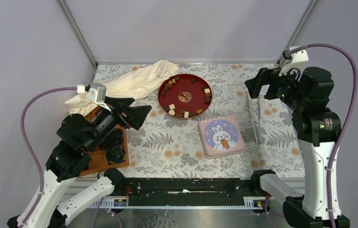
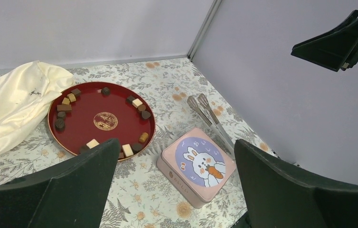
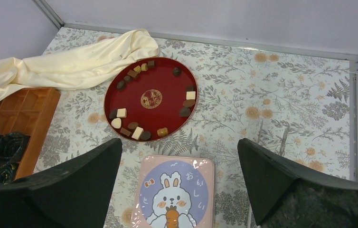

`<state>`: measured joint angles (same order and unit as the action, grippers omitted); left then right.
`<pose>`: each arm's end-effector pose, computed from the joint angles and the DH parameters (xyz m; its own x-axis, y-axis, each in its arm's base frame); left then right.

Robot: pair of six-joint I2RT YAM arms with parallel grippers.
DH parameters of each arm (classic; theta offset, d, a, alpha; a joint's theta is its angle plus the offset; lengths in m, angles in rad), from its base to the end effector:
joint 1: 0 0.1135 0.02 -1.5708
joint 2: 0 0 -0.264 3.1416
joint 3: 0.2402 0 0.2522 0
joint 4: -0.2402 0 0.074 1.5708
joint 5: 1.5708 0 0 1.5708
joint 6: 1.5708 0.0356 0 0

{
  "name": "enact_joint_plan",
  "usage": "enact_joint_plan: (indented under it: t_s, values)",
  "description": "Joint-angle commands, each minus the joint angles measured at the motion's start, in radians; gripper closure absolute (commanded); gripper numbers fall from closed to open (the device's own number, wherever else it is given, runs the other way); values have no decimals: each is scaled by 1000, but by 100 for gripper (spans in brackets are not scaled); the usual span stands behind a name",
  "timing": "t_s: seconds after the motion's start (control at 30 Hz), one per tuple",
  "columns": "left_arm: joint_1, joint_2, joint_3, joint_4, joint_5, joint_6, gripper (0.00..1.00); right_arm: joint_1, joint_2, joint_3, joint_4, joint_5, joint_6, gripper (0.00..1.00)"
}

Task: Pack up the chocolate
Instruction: Reset both arms

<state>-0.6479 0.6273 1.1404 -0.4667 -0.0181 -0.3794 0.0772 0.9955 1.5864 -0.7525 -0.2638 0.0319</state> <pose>0.0799 -0.0597 0.4461 -0.1838 -0.3253 -0.9276 0.5608 0.7403 -0.3707 0.1521 0.0211 0.5039 -0.1709 0.0177 -0.9851 -0.3257 0.9426 0.0734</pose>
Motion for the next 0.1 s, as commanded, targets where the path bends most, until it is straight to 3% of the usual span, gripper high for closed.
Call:
enact_joint_plan:
  t_s: [0.0, 0.07]
  values:
    - [4, -6, -19, 45, -3, 14, 1, -11, -6, 26, 26, -29, 4, 1]
    - [4, -8, -25, 46, -6, 14, 1, -13, -9, 19, 31, -25, 1, 1]
